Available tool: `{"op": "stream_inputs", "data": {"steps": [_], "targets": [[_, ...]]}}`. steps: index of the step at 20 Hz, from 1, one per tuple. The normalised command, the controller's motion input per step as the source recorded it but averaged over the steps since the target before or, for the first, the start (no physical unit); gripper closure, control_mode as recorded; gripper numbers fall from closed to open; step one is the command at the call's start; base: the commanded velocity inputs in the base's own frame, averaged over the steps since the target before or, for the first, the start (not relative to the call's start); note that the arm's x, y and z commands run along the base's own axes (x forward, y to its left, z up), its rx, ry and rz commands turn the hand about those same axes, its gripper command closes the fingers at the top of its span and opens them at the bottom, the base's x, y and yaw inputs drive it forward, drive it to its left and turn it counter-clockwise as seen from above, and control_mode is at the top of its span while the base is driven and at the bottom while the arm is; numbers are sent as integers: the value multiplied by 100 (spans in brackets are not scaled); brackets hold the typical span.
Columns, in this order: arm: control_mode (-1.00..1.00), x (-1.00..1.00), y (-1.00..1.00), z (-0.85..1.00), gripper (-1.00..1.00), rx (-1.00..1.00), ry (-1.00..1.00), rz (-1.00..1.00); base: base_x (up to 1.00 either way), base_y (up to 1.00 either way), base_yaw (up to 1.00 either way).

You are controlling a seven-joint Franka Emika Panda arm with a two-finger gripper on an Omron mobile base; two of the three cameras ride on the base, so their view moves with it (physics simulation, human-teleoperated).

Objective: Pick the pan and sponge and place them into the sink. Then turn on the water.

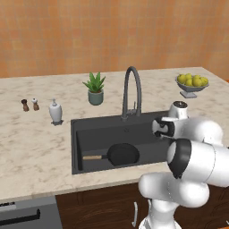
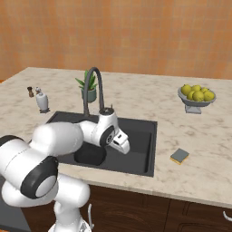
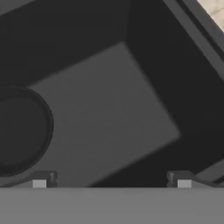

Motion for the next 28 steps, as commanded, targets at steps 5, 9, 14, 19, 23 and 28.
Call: {"op": "stream_inputs", "data": {"steps": [5, 9, 14, 19, 23, 28], "targets": [[-100, 0, -52, 48, -100, -1, 4, 0, 0, 0, 0], [-100, 0, -45, 46, -100, 0, 8, 0, 0, 0, 0], [-100, 0, -61, 4, -100, 0, 1, 0, 0, 0, 0], [-100, 0, -65, 1, -100, 0, 0, 0, 0, 0, 0], [-100, 0, -56, 0, -100, 0, 0, 0, 0, 0, 0], [-100, 0, -62, 0, -100, 0, 0, 0, 0, 0, 0]]}}
